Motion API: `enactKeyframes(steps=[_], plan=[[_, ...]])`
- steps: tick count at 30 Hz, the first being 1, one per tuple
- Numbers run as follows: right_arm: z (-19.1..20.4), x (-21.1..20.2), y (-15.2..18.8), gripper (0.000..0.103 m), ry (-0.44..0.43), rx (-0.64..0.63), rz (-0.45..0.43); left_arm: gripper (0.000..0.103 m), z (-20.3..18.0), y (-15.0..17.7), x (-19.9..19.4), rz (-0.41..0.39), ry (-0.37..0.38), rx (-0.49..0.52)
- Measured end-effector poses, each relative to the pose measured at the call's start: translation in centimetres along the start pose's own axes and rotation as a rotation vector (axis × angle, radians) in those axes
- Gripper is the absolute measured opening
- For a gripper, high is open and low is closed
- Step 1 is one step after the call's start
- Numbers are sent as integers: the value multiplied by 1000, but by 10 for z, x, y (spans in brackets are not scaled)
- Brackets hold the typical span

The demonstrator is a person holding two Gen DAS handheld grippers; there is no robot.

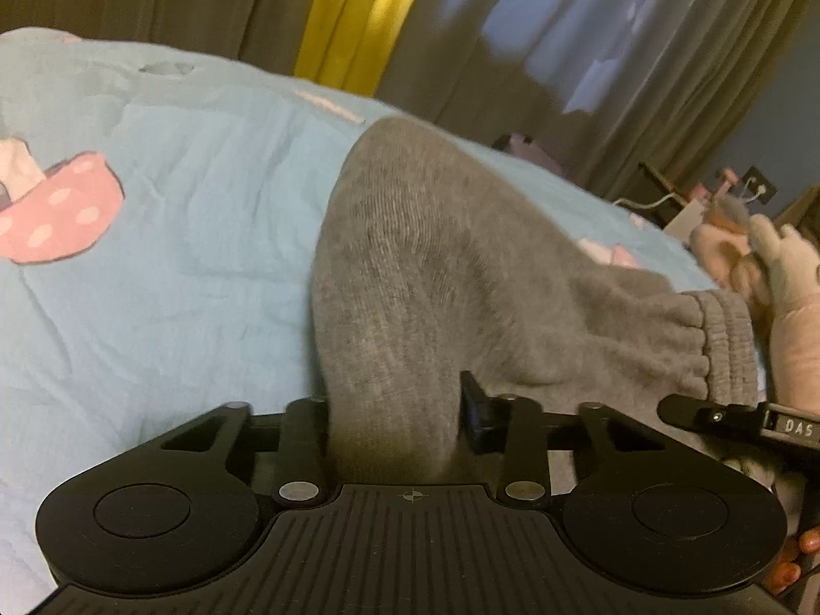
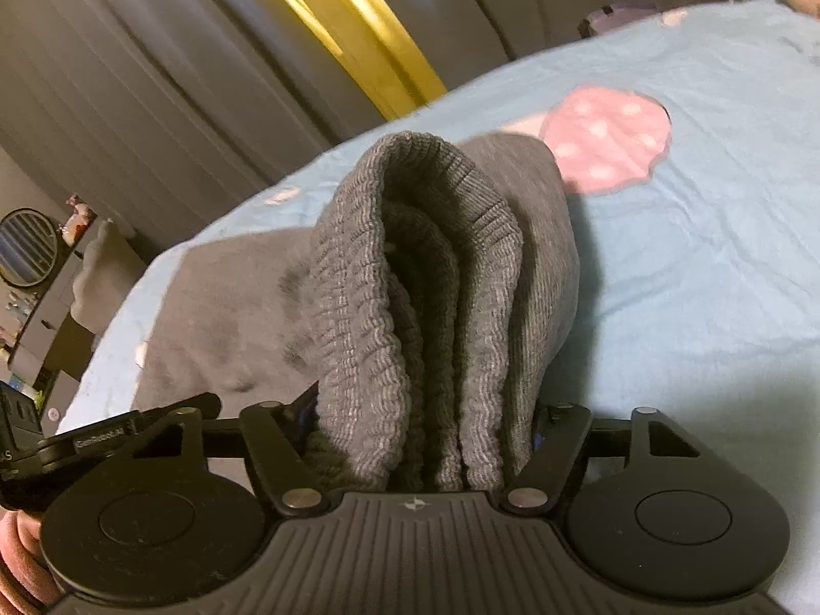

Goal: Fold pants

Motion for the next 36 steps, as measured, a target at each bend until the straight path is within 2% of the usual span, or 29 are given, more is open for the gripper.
enactKeyframes(steps=[4,7,13,14,15,16,17,18,19,20,21,23,26,27,29,30,32,34,35,36], plan=[[12,-14,-10,63,-28,-5,-47,32,-12,-10,-11,-27,14,26],[18,-23,-21,62,-50,0,-73,32,-16,-20,-14,-44,37,9],[21,-30,-58,62,-28,-15,-143,34,-32,-55,-6,-93,54,14],[20,-30,-65,63,-21,-17,-150,37,-37,-60,-3,-99,39,23],[18,-29,-72,69,-10,-15,-157,51,-40,-65,1,-108,1,15],[15,-27,-78,73,10,-10,-160,68,-40,-69,3,-123,-66,-7],[11,-26,-83,82,52,-5,-166,75,-41,-70,4,-144,-145,-19],[8,-25,-88,91,140,-10,-174,79,-41,-69,3,-160,-221,-9],[7,-26,-88,92,223,-24,-178,80,-40,-65,2,-154,-244,15],[7,-27,-86,93,278,-34,-192,81,-39,-58,1,-128,-238,45],[6,-31,-80,94,290,-37,-204,83,-37,-49,0,-98,-225,68],[-5,-41,-64,95,200,34,-192,84,-32,-20,-6,-81,-209,83],[-38,-51,-24,97,57,272,-180,85,-25,23,-17,-112,-233,66],[-49,-52,-9,97,31,350,-171,86,-23,33,-20,-108,-226,20],[-65,-51,15,97,3,494,-131,86,-22,42,-27,-98,-150,-84],[-71,-50,23,97,-13,558,-112,86,-24,41,-26,-90,-129,-71],[-77,-45,26,97,-102,624,-89,87,-33,42,-20,-73,-140,11],[-77,-39,19,96,-187,633,-93,88,-34,41,-10,-54,-156,7],[-75,-37,15,92,-199,612,-116,90,-30,41,-7,-44,-168,-15],[-73,-37,12,74,-183,581,-141,91,-26,42,-4,-39,-188,-34]])
Point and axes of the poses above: each gripper's, at about its wrist camera, not at the fingertips, and x roughly the way its jaws point, z to its left, y to its underside, the point moved 1 cm from there along x, roughly the way its jaws point, and after that the axes turned 1 degree about z, right-handed, at the moved point
